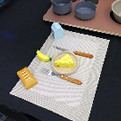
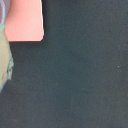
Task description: Interact with the objects in diverse but meaningful ways.
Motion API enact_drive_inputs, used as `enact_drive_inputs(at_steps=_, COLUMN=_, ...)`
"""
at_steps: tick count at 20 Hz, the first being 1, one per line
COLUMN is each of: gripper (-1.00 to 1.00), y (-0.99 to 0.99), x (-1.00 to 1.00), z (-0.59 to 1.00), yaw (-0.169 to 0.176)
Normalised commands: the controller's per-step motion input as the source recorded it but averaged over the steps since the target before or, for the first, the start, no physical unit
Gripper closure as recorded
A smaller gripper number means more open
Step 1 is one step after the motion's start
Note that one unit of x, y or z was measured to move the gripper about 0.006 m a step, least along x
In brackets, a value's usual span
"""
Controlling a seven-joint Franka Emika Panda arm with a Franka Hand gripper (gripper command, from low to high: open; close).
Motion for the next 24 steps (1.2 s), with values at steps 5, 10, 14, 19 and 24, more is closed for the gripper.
enact_drive_inputs(at_steps=5, gripper=-1.0, y=-0.04, x=0.12, z=-0.05, yaw=0.0)
enact_drive_inputs(at_steps=10, gripper=-1.0, y=-0.03, x=0.56, z=-0.07, yaw=-0.025)
enact_drive_inputs(at_steps=14, gripper=-1.0, y=0.03, x=0.77, z=-0.1, yaw=-0.008)
enact_drive_inputs(at_steps=19, gripper=-1.0, y=0.04, x=0.75, z=-0.18, yaw=0.0)
enact_drive_inputs(at_steps=24, gripper=-1.0, y=-0.11, x=0.47, z=-0.19, yaw=0.021)
